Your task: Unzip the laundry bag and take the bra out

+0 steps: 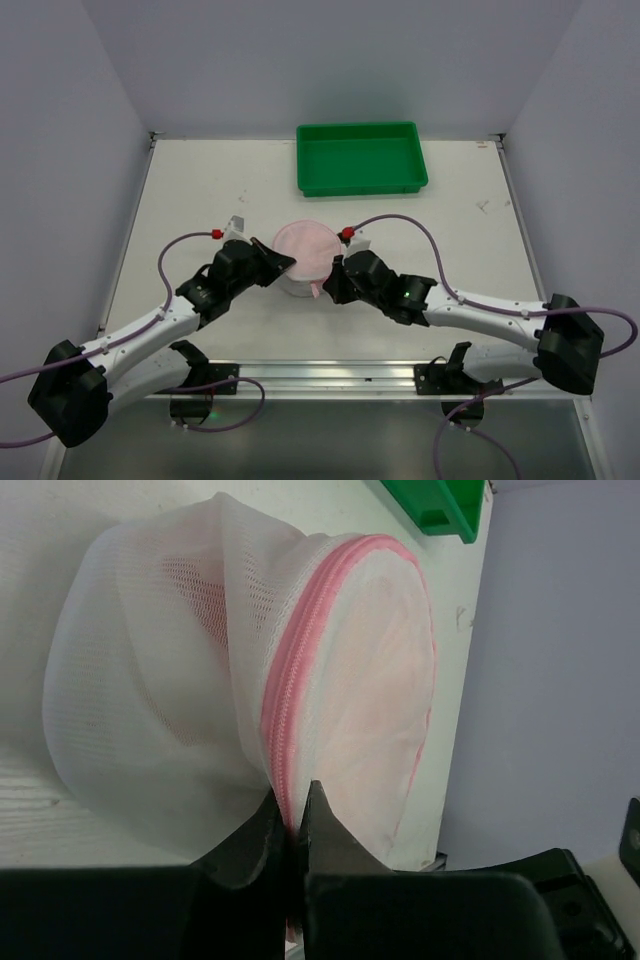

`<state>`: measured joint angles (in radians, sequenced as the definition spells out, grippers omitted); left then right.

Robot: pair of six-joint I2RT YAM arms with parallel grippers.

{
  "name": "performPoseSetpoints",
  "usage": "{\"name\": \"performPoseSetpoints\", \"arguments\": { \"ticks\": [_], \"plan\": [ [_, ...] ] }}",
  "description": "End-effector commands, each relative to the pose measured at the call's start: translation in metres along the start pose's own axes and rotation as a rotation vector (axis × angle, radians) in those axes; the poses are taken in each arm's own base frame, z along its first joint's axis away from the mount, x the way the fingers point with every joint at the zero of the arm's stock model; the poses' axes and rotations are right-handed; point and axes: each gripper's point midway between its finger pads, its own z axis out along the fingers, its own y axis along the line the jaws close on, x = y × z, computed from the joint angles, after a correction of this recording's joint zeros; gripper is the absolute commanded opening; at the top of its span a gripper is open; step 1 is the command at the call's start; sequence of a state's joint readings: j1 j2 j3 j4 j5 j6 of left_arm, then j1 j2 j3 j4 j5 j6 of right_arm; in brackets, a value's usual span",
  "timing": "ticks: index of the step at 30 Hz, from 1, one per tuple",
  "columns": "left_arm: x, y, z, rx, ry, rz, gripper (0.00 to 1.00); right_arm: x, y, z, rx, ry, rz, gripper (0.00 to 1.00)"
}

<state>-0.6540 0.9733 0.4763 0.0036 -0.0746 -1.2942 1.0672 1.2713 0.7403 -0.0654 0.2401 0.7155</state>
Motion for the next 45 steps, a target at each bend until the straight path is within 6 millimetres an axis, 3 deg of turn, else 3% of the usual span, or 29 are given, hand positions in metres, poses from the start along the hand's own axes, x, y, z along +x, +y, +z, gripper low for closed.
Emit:
{"name": "performPoseSetpoints", "arguments": {
  "ticks": [1, 5, 8, 11, 12, 13, 15, 17, 21, 24, 25, 26, 28, 33, 35, 39, 41, 42, 43, 45],
  "plan": [
    [-0.011, 0.013, 0.001, -0.048, -0.031, 0.157, 0.00, -0.014, -0.025, -0.017, 0.050, -0.034, -0.057, 0.00],
    [-0.013, 0.026, 0.008, -0.070, 0.052, 0.284, 0.00, -0.024, -0.042, -0.036, 0.072, -0.056, -0.141, 0.00],
    [-0.016, 0.025, 0.012, -0.024, 0.134, 0.380, 0.00, -0.024, -0.059, -0.042, 0.129, -0.036, -0.176, 0.00],
    [-0.020, 0.012, 0.021, 0.021, 0.217, 0.475, 0.00, -0.032, -0.055, -0.044, 0.148, -0.034, -0.150, 0.00],
    [-0.030, -0.009, 0.024, 0.054, 0.202, 0.517, 0.03, -0.037, -0.043, -0.041, 0.109, -0.034, -0.138, 0.00],
    [-0.028, -0.009, 0.029, 0.044, 0.226, 0.515, 0.09, -0.038, -0.034, -0.038, 0.075, -0.034, -0.120, 0.00],
    [-0.030, -0.025, 0.031, 0.078, 0.233, 0.486, 0.46, -0.039, -0.005, -0.027, -0.029, -0.021, -0.078, 0.00],
    [-0.033, -0.036, 0.031, 0.095, 0.217, 0.443, 1.00, -0.041, 0.019, -0.018, -0.083, -0.024, -0.056, 0.00],
    [-0.036, -0.024, 0.020, 0.017, 0.176, 0.323, 1.00, -0.055, 0.050, 0.005, -0.118, -0.021, -0.054, 0.00],
    [-0.035, -0.004, 0.005, -0.049, 0.134, 0.250, 1.00, -0.062, 0.060, 0.018, -0.128, -0.039, -0.038, 0.00],
    [-0.036, -0.008, -0.003, -0.021, 0.110, 0.236, 1.00, -0.060, 0.060, 0.024, -0.123, -0.034, -0.039, 0.00],
    [-0.029, 0.006, -0.005, -0.040, 0.120, 0.212, 1.00, -0.061, 0.062, 0.027, -0.127, -0.037, -0.034, 0.00],
    [-0.026, 0.004, -0.013, -0.017, 0.111, 0.160, 1.00, -0.062, 0.065, 0.031, -0.134, -0.038, -0.027, 0.00],
    [-0.013, 0.023, -0.019, -0.043, 0.135, 0.132, 1.00, -0.053, 0.066, 0.043, -0.125, -0.008, -0.016, 0.00],
    [-0.019, 0.033, -0.020, -0.094, 0.108, 0.156, 1.00, -0.052, 0.067, 0.042, -0.130, -0.007, -0.008, 0.00],
    [-0.029, 0.025, -0.011, -0.088, 0.083, 0.215, 0.96, -0.048, 0.062, 0.036, -0.129, -0.006, -0.010, 0.00],
    [-0.031, 0.005, -0.004, -0.038, 0.111, 0.252, 0.91, -0.046, 0.058, 0.032, -0.123, -0.001, -0.012, 0.00],
    [-0.031, 0.004, 0.007, -0.041, 0.132, 0.264, 0.90, -0.042, 0.052, 0.028, -0.118, 0.001, -0.011, 0.00],
    [-0.034, -0.016, 0.012, 0.005, 0.144, 0.283, 0.90, -0.040, 0.050, 0.026, -0.113, -0.003, -0.002, 0.00],
    [-0.035, -0.021, 0.030, 0.012, 0.175, 0.326, 0.90, -0.035, 0.041, 0.024, -0.093, -0.007, 0.008, 0.00]
  ]
}}
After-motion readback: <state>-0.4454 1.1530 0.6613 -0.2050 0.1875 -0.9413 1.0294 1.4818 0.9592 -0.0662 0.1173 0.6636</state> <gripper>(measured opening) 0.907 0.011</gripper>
